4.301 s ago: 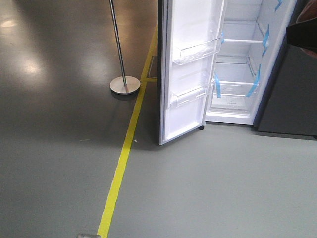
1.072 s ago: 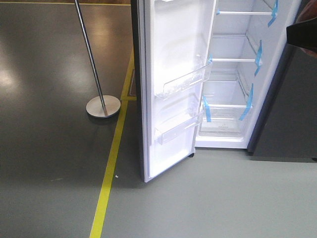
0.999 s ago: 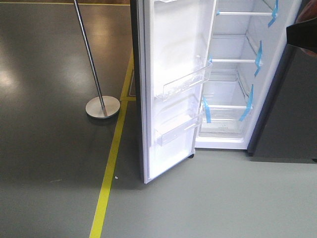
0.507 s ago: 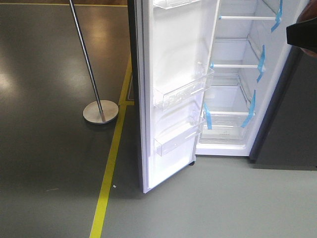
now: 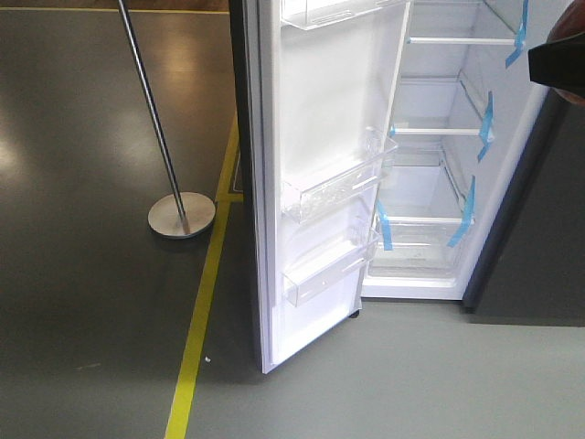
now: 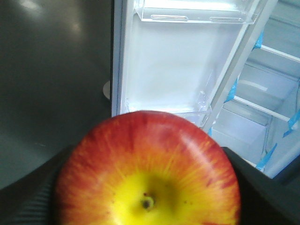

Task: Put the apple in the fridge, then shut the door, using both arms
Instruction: 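Move close to the refrigerator shelves, right gripper holding the apple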

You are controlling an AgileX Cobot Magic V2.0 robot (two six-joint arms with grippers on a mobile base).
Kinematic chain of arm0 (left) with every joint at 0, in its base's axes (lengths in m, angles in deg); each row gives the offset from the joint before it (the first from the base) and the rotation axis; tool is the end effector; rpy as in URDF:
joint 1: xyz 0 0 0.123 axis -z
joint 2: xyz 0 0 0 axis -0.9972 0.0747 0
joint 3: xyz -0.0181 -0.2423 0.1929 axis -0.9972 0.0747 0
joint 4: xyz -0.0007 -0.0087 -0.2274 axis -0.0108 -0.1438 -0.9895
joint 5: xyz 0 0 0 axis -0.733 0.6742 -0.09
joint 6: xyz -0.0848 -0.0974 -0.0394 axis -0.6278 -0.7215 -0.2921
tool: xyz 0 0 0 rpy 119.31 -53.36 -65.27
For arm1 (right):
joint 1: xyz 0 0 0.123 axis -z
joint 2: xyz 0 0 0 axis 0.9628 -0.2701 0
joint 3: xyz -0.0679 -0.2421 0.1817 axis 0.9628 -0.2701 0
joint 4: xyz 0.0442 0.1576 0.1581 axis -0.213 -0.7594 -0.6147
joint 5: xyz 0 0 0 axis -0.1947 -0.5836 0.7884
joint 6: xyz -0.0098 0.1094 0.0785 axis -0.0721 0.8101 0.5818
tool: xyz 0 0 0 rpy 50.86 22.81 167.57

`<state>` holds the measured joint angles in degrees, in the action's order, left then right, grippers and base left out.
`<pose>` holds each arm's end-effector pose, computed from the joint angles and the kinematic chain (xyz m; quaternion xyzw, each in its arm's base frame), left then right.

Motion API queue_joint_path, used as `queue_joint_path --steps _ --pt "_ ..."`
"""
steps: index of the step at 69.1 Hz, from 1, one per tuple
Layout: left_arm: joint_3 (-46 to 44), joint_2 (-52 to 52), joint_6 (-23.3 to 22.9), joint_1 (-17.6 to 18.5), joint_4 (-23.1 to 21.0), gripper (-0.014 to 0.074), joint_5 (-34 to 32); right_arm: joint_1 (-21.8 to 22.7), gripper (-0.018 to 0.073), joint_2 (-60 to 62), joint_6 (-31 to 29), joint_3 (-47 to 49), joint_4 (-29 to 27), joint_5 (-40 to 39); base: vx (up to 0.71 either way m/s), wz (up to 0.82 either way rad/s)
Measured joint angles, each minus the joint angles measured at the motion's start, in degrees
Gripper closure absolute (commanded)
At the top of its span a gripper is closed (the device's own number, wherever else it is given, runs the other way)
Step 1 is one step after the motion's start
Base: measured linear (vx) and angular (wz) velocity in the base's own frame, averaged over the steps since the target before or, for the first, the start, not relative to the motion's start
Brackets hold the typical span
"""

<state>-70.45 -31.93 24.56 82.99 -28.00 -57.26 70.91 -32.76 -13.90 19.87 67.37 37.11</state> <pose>0.0500 0.0064 0.1868 -0.0488 0.7353 0.0073 0.6759 0.1942 0.0506 0.4708 -0.2134 0.8194 0.0694 0.5275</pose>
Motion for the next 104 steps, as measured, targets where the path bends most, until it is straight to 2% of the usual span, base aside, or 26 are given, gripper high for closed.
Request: queue_joint_path --steps 104 --pt "0.00 0.00 0.00 0.00 0.00 0.0604 0.00 0.00 0.0483 0.00 0.00 0.00 0.00 0.00 0.11 -0.02"
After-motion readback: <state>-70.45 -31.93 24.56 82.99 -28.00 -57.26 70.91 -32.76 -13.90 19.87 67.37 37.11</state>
